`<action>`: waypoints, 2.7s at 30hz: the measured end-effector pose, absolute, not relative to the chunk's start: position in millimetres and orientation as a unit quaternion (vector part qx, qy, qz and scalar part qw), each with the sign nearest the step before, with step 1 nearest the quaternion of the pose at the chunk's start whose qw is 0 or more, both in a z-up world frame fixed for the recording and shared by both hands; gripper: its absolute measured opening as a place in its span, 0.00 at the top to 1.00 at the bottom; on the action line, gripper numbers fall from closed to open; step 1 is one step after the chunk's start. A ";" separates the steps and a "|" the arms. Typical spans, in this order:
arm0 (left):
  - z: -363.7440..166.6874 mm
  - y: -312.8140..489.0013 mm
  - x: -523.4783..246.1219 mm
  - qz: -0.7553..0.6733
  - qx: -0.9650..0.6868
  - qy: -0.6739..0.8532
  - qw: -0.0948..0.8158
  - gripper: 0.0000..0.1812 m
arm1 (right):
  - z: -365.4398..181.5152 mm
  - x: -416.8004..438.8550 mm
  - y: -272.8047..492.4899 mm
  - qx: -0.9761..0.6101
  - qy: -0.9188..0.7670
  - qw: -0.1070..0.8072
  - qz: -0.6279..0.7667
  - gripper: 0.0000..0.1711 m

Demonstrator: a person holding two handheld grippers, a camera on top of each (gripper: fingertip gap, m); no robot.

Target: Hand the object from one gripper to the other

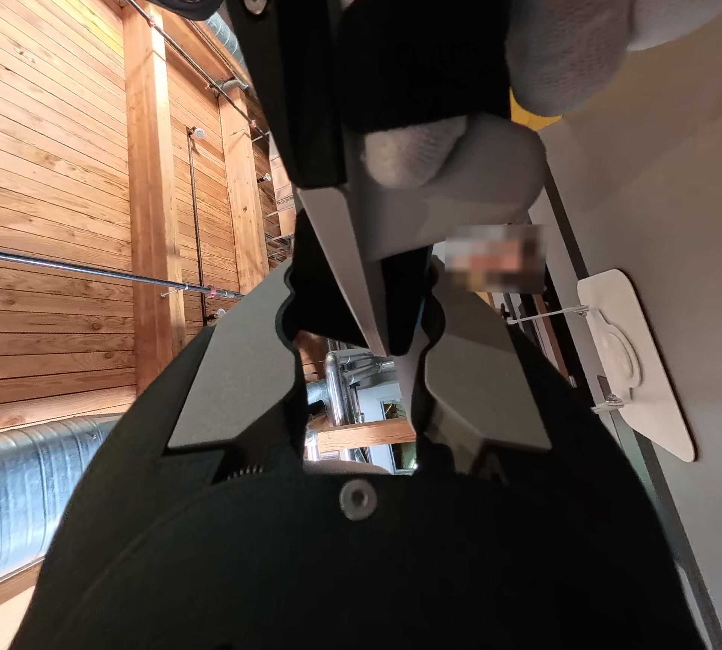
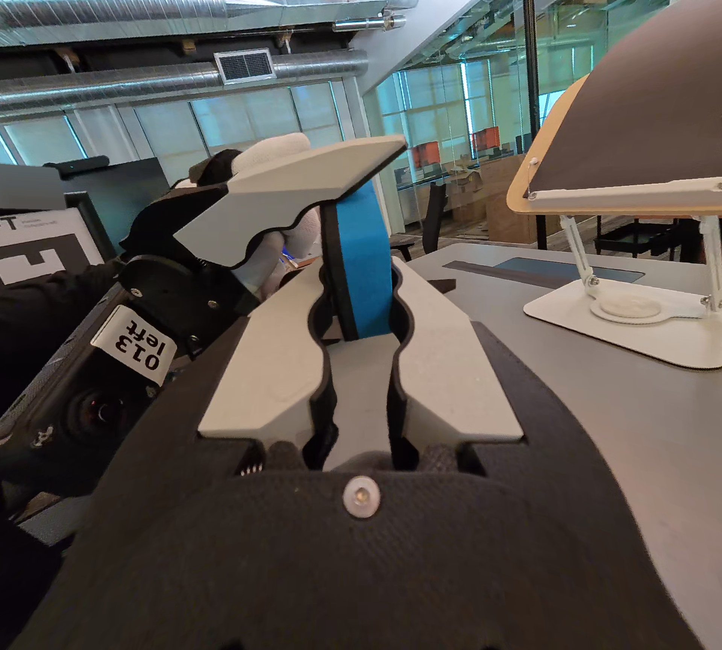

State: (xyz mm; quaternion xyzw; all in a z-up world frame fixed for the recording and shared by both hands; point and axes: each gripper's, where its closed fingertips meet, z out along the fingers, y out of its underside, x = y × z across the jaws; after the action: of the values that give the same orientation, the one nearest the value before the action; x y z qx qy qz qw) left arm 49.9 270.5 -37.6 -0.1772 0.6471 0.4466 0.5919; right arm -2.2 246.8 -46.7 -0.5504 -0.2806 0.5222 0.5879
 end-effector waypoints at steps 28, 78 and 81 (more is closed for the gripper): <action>-63.3 260.0 10.7 0.057 -0.618 0.696 0.360 0.68 | -40.5 11.8 264.1 -0.406 -0.439 0.759 -0.259 0.51; -64.6 258.2 -19.1 0.155 -0.497 0.801 0.294 0.70 | -51.6 -3.9 237.5 -0.460 -0.463 0.747 0.129 0.89; -49.1 265.0 -6.5 0.182 -0.470 0.777 0.377 0.73 | -39.1 7.3 239.6 -0.483 -0.396 0.729 0.280 0.88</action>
State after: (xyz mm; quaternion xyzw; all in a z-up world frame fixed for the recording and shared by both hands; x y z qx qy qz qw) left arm -6.5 265.0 -49.1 -0.4700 0.7770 0.1816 0.3773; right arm 7.3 239.6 -39.1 -0.4830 -0.3963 0.2803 0.7287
